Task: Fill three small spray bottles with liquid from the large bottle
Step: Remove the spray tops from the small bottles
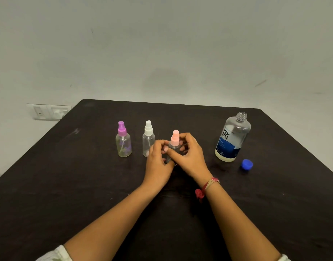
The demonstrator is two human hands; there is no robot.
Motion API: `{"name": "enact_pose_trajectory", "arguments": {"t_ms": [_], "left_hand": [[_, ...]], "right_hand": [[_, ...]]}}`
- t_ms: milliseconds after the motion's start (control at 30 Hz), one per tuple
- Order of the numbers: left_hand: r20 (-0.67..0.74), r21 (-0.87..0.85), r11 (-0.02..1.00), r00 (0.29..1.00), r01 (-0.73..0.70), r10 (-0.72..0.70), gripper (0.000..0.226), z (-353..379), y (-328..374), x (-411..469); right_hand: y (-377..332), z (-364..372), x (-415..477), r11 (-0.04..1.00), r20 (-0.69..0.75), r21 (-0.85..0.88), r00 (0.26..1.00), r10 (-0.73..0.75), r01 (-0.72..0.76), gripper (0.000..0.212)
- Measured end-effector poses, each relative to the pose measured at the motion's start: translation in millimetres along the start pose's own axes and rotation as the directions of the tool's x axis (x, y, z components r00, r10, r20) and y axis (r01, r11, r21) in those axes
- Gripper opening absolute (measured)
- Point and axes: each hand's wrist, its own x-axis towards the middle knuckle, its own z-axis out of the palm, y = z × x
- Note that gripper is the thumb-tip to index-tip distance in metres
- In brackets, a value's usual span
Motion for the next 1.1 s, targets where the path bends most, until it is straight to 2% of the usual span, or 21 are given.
{"name": "enact_pose_trajectory", "arguments": {"t_ms": [100,267,400,500,700,867,933,1000,1100], "left_hand": [[0.021,-0.013,1.0,1.0,-0.022,0.022,0.038,0.6,-2.4,-1.1],[0.039,-0.038,0.999,0.999,-0.007,0.008,0.037,1.7,-1.4,0.4],[0.039,-0.001,1.0,0.999,-0.007,0.007,0.037,1.1,1.1,-0.4],[0.035,0.051,0.999,0.999,-0.02,0.018,0.035,-0.7,2.6,-0.6],[0.043,0.051,0.998,0.999,-0.032,0.029,0.035,-0.9,2.5,-1.0],[0.06,0.05,0.998,0.997,-0.047,0.044,0.036,1.5,4.2,-2.3],[0.069,0.04,0.998,0.997,-0.04,0.037,0.035,2.0,4.5,-2.4],[0.07,0.022,0.999,0.997,-0.03,0.028,0.035,2.0,5.3,-1.8],[0.07,0.003,1.0,0.997,-0.024,0.024,0.034,2.1,6.5,-1.4]], "right_hand": [[-9.2,-1.1,-1.4,0.989,-0.094,0.144,0.995,0.027,-0.014,0.044],[-18.4,-4.4,-1.3,0.98,-0.177,0.188,0.984,-0.034,0.068,0.023],[-19.0,-3.1,-0.9,0.968,-0.163,0.247,0.987,0.004,0.036,0.028],[-19.2,-3.3,-1.1,0.962,-0.122,0.271,0.992,-0.007,0.041,0.027],[-18.3,-6.6,-2.3,0.958,-0.042,0.283,0.998,-0.039,0.05,0.024],[-19.8,-3.1,-2.6,0.977,-0.123,0.209,0.992,-0.027,0.053,0.032],[-20.0,-3.8,-2.3,0.972,-0.144,0.234,0.99,0.001,0.033,0.035],[-19.7,-4.3,-2.5,0.965,-0.135,0.26,0.991,0.021,0.015,0.036],[-18.3,-2.9,-2.7,0.961,-0.095,0.275,0.995,0.005,0.022,0.029]]}}
